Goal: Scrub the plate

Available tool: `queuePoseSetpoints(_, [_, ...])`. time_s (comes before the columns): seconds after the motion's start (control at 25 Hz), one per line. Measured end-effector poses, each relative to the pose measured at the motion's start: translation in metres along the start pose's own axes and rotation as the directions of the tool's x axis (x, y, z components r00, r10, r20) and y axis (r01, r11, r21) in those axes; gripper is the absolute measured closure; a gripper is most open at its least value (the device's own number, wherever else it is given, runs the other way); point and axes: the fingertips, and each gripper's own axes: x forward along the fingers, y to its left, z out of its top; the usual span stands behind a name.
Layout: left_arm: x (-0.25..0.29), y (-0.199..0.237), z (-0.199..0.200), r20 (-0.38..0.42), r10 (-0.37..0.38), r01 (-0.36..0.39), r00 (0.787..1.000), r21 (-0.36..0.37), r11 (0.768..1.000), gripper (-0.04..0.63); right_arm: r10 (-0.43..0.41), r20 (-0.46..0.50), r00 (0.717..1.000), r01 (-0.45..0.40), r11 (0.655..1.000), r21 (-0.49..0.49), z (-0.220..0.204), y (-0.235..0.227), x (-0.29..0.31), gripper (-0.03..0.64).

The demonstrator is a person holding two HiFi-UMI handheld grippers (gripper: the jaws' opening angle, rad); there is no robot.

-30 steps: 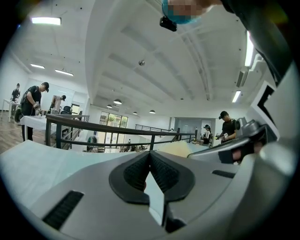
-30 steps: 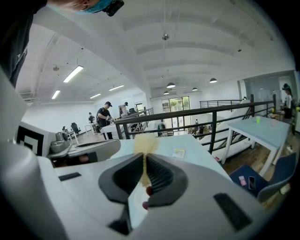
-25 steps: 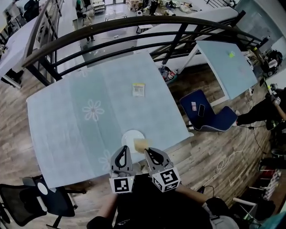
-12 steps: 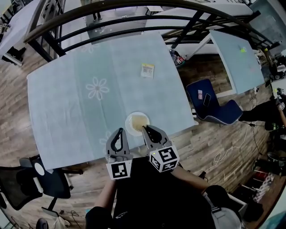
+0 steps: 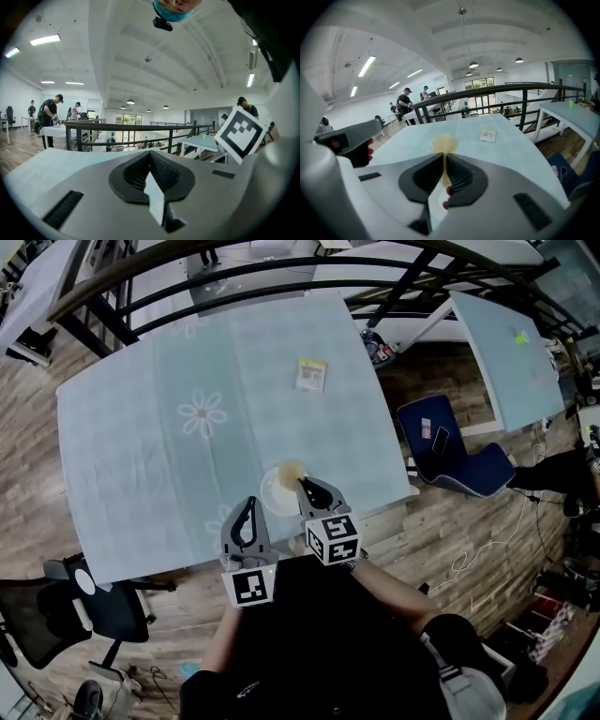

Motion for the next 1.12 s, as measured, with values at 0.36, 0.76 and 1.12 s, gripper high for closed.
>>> queuePoseSetpoints(0.36, [0.000,-0.012,0.000,-0.012,-0.021,0.021,1.000,0.014,1.000,0.583,-0.015,-0.110,0.994,0.012,1.000,-0.025,-0.036,-0.015,0.035,0.589])
queuePoseSetpoints(0.76, [-0.007,-0.009,0.008,-0.009,0.006,-0.006,1.000,0.004,1.000,0.583,-0.010,-0.240,0.971,-0.002,0.999,-0.050,-0.077,-0.019,0.062,0.589])
queuePoseSetpoints(1.12, [-0.011,-0.009,0.010,-0.006,0.012,-0.011,1.000,0.017,1.000,0.583,0.015,-0.297,0.955,-0.043,0.995,-0.086,-0.094,-0.010,0.085,0.589])
